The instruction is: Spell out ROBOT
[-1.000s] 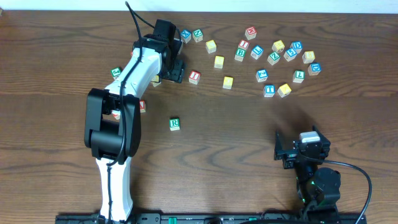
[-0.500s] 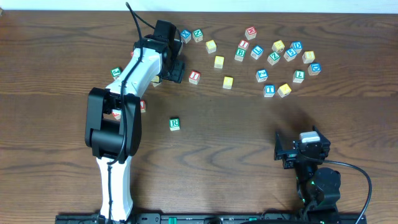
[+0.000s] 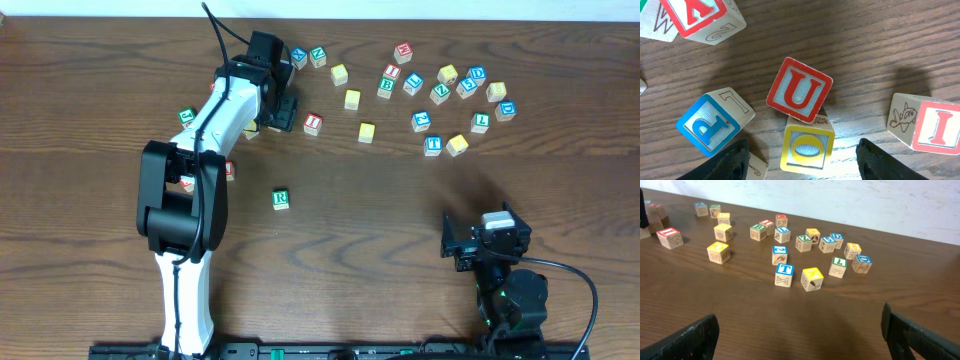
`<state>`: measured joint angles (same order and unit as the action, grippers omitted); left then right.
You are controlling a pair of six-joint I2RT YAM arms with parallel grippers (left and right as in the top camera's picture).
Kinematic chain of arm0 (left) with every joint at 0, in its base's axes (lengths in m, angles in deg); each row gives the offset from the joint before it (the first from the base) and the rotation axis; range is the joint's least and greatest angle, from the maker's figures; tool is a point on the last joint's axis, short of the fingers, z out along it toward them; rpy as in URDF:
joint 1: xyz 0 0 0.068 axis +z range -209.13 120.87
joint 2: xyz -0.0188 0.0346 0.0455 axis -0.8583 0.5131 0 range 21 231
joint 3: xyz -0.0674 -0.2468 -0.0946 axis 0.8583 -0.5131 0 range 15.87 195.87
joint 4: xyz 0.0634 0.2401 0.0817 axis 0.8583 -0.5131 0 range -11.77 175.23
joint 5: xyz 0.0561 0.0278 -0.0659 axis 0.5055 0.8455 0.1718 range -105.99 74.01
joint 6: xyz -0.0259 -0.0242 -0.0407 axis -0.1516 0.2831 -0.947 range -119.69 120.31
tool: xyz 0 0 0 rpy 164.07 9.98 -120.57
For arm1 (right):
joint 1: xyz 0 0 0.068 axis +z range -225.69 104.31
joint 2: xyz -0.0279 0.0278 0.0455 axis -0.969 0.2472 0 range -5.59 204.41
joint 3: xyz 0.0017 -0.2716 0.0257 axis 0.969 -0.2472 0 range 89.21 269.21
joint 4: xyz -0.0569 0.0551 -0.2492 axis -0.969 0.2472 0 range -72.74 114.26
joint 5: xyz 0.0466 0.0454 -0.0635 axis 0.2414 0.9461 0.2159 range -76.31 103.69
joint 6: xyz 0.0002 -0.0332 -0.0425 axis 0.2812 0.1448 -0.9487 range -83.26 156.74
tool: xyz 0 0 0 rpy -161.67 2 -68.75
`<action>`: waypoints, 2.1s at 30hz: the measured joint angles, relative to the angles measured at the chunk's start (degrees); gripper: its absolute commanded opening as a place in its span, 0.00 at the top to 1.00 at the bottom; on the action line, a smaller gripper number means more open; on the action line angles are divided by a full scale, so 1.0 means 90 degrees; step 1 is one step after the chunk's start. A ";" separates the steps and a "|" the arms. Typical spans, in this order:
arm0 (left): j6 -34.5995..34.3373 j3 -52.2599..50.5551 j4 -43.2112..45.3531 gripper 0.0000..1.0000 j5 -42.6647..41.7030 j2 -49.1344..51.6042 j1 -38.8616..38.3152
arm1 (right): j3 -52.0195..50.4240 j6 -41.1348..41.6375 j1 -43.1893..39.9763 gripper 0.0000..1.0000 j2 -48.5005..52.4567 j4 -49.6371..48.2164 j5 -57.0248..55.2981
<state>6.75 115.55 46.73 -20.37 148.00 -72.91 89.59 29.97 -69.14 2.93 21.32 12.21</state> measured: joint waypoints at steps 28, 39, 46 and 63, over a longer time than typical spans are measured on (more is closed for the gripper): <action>0.0340 0.0000 0.0022 0.32 0.0000 0.0243 0.0000 | 0.0000 0.0000 0.0000 0.01 0.0000 0.0000 0.0000; 0.0386 0.0000 0.0136 0.40 0.0000 0.0245 0.0000 | 0.0000 0.0002 0.0000 0.01 0.0000 0.0000 0.0002; 0.0435 0.0000 0.0136 0.44 -0.0002 0.0245 0.0000 | 0.0000 0.0000 0.0000 0.01 0.0000 0.0000 0.0002; 0.0435 0.0000 0.0136 0.55 -0.0002 0.0245 0.0000 | 0.0000 0.0000 0.0000 0.01 0.0000 0.0000 0.0000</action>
<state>10.66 115.55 47.96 -20.39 150.21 -72.91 89.59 29.97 -69.14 2.93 21.32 12.21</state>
